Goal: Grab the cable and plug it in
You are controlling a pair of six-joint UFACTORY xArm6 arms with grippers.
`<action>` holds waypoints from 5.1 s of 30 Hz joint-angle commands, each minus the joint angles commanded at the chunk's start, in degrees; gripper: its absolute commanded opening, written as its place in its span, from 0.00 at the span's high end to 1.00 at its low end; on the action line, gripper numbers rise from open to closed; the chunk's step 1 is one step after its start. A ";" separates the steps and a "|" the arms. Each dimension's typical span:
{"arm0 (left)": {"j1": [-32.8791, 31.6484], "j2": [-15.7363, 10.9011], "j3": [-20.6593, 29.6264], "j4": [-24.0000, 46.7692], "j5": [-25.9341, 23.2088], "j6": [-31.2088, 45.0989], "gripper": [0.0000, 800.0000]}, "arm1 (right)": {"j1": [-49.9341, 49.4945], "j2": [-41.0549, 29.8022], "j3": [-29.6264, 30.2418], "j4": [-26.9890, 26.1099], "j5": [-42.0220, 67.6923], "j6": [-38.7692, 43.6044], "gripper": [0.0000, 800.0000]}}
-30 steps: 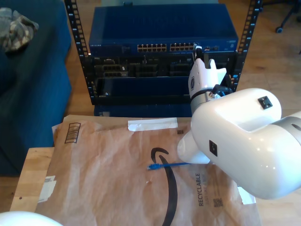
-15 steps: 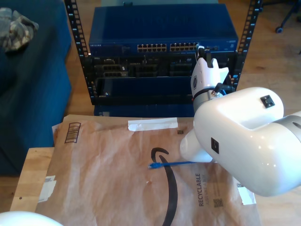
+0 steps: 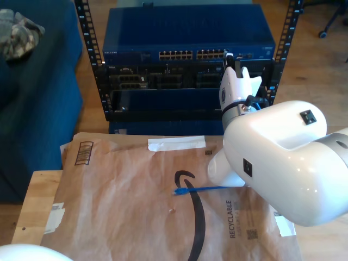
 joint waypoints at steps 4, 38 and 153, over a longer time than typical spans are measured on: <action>0.00 0.00 0.00 0.00 0.00 0.00 0.00 | -0.09 0.00 0.18 0.09 -0.09 -0.09 1.00; 0.00 0.00 0.00 0.00 0.00 0.00 0.00 | -0.70 0.35 -1.05 0.09 -0.09 0.09 1.00; 0.00 0.00 0.00 0.00 0.00 0.00 0.00 | -61.01 -67.16 42.81 -19.87 93.27 -48.62 0.00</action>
